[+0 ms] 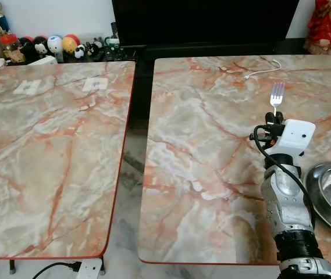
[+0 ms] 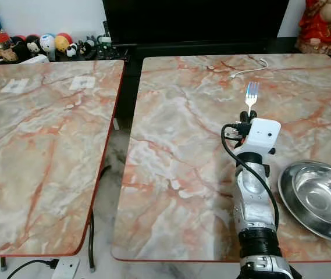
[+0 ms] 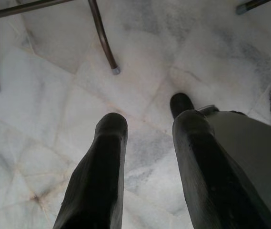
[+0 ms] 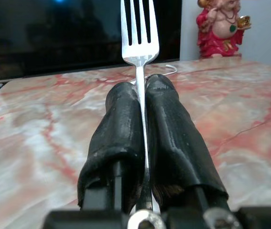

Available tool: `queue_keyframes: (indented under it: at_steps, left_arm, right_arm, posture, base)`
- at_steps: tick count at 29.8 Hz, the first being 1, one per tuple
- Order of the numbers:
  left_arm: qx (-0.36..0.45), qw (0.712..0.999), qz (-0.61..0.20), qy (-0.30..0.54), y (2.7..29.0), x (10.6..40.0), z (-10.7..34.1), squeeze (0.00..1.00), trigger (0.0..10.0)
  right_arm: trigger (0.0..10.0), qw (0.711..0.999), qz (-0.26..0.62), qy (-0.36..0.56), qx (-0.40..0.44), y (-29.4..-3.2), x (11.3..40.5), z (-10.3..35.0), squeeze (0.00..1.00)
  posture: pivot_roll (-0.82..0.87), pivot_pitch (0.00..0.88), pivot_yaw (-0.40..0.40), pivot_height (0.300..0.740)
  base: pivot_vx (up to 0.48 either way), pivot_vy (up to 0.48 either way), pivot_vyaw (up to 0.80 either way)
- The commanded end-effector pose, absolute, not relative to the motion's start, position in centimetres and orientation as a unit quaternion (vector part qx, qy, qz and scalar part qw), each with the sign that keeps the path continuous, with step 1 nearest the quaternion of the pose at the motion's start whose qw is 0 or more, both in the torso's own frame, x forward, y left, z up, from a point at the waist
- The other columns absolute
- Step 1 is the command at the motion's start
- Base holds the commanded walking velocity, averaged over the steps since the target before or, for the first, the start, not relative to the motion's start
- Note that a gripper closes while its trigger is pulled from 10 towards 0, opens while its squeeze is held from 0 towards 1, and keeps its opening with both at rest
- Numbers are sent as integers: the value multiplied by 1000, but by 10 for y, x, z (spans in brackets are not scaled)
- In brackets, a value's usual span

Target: Setting the table

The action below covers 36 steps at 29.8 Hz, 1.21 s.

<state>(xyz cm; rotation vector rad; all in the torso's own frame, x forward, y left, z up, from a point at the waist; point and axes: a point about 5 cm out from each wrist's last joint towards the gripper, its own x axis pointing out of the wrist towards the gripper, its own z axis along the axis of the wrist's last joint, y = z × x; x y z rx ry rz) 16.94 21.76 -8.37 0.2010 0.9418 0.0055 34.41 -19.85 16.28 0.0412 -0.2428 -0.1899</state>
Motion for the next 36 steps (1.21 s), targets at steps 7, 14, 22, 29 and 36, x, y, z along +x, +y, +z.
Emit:
queue_keyframes:
  at_steps: [7, 14, 22, 29, 36]
  left_arm:
    - [103, 879, 9, 466, 236, 158, -84, 0, 10000]
    - [103, 874, 14, 475, 250, 142, -86, 0, 10000]
    - [103, 871, 12, 481, 244, 141, -88, 0, 10000]
    - [102, 870, 2, 483, 225, 145, -92, 0, 10000]
    - [102, 871, -1, 481, 219, 149, -92, 0, 10000]
  right_arm:
    - [10000, 973, -93, -209, -11, -200, 340, 200, 0]
    - [10000, 967, -106, -232, -14, -202, 334, 209, 0]
    - [10000, 964, -115, -237, -17, -203, 325, 214, 0]
    - [10000, 963, -136, -233, -28, -213, 318, 219, 0]
    - [10000, 968, -192, -157, -48, -234, 304, 201, 0]
  posture:
    - [-83, 90, 40, 740]
    - [-83, 92, 38, 740]
    - [-90, 96, 42, 740]
    - [-106, 104, 43, 740]
    - [-113, 103, 43, 740]
  base:
    - [0, -479, 0]
    - [0, -478, 0]
    - [0, -472, 0]
    - [0, -449, 0]
    - [0, -44, 0]
